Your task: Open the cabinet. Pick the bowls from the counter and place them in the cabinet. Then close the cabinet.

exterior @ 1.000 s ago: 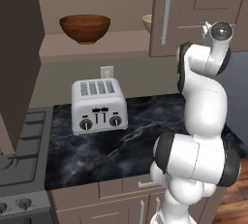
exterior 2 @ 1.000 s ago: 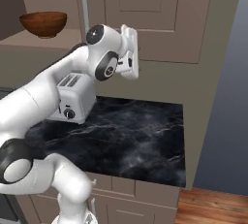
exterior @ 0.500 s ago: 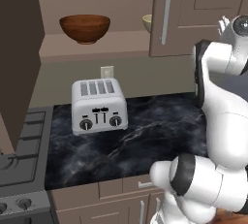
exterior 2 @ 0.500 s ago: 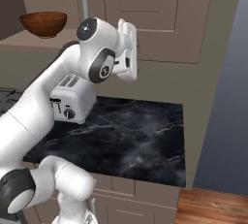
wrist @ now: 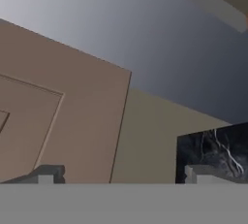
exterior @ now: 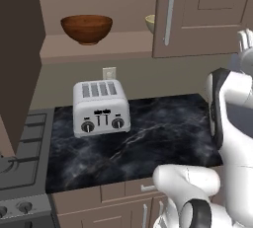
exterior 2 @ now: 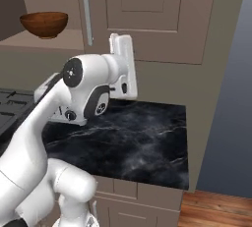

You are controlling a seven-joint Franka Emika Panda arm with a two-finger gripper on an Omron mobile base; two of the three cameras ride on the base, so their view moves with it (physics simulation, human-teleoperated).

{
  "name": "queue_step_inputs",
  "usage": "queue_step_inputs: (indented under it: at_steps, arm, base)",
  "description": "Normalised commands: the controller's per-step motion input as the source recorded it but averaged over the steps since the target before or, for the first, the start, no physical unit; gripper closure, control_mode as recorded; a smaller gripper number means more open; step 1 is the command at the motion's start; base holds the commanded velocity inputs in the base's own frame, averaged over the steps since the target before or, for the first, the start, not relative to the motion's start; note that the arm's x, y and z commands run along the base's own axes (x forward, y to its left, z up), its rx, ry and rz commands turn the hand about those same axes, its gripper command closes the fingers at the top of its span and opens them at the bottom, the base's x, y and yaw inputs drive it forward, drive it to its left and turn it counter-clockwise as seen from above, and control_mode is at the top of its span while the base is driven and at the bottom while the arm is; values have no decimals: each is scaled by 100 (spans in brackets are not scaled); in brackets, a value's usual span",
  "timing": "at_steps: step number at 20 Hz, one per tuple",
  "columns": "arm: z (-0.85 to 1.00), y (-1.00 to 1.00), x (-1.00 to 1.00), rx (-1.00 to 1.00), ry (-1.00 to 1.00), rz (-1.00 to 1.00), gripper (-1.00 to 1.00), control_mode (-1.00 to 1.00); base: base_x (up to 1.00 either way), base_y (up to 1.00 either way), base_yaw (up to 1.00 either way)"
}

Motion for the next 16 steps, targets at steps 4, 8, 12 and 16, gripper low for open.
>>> queue_step_inputs:
  at_steps: [4,8,12,16]
  arm:
    - [11,11,-61,0,2,0,-100,-100]
    - [0,17,-65,2,2,0,-100,-100]
    - [0,13,-68,2,0,0,-100,-100]
    - [0,23,-67,2,0,0,-100,-100]
  base:
    - [0,0,0]
    - [0,0,0]
    - [0,0,0]
    - [0,0,0]
